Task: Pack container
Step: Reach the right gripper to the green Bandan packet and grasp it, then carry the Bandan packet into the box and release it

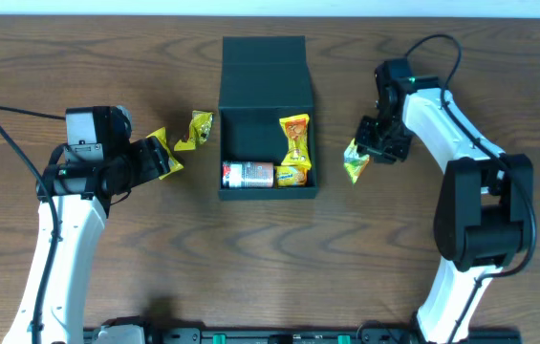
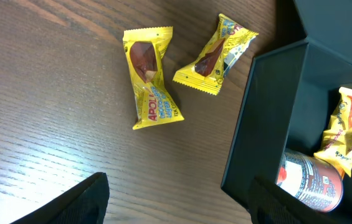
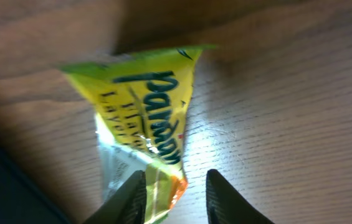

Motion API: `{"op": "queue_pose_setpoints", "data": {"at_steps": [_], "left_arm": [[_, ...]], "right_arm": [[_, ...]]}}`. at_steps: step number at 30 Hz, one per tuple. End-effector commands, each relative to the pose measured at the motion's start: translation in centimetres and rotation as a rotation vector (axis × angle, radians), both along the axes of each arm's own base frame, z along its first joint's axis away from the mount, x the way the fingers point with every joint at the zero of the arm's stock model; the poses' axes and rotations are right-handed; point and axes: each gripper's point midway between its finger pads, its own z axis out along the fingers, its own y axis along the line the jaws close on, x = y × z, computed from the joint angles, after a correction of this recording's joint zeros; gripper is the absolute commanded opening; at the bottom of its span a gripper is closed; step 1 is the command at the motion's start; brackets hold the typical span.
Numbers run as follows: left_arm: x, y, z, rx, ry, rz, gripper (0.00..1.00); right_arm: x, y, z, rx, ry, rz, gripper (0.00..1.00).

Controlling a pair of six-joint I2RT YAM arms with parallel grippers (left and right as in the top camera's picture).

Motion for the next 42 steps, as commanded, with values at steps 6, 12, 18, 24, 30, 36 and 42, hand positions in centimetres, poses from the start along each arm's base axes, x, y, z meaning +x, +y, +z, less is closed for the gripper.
{"op": "queue_pose_setpoints", "data": {"at_steps": [6, 12, 18, 24, 30, 36, 42], "left_arm": [[0.0, 0.2, 0.0, 0.015, -0.01, -0.008, 0.73], [0.0, 0.2, 0.0, 0.015, -0.01, -0.008, 0.73], [0.1, 0.2, 0.1, 0.016, -0.016, -0.008, 0.73], [0.1, 0.2, 0.1, 0.016, -0.015, -0.008, 0.73], [0.0, 0.2, 0.1, 0.015, -0.011, -0.008, 0.73], [-0.2, 0.2, 0.0, 0.014, -0.002, -0.008, 0.73], [-0.3, 0.2, -0.1, 0.013, 0.001, -0.008, 0.73]], "right_arm": [[-0.2, -0.2, -0.4, -0.013, -0.005, 0.014, 0.05], [0.2, 0.0, -0.4, -0.008, -0.021, 0.015, 0.01], [1.3, 0.6, 1.2, 0.025, -0.066, 0.043, 0.02], [3.5, 1.6, 7.7, 0.042, -0.224, 0.083, 0.02], [4.4, 6.1, 15.1, 0.075, -0.418, 0.203, 0.02], [3.6, 13.7, 18.1, 0.134, -0.514, 0.357, 0.02], [2.8, 18.6, 14.5, 0.152, -0.453, 0.393, 0.02]]}}
